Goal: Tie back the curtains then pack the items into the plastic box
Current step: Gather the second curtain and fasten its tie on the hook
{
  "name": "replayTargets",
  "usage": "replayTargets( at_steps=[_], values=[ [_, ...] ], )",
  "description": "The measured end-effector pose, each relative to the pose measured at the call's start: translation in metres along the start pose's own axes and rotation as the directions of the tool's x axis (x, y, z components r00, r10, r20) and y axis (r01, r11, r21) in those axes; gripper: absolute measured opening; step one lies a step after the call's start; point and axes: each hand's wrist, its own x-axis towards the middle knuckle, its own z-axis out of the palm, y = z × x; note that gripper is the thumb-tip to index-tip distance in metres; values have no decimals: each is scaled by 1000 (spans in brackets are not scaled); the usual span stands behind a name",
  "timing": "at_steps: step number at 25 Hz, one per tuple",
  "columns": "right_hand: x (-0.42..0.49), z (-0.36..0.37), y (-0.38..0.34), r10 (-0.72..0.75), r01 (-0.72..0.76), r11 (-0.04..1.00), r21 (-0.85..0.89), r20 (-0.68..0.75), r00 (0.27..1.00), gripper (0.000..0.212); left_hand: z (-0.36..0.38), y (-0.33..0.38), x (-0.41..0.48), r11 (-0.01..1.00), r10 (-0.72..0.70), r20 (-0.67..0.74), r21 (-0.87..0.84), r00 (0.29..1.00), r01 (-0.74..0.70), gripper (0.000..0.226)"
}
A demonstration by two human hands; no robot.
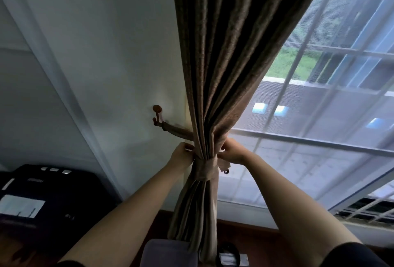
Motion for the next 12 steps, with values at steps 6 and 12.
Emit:
replayTargets(
  at_steps=[6,12],
  values=[
    [3,7,-7,-19,14,995,99,48,999,16,-24,2,-2,831,-120,279,-497,953,250,18],
    [3,1,-4,63,-98,956,275,133,989,14,-28,19,-7,792,-238,254,-508,937,339,21]
  ],
)
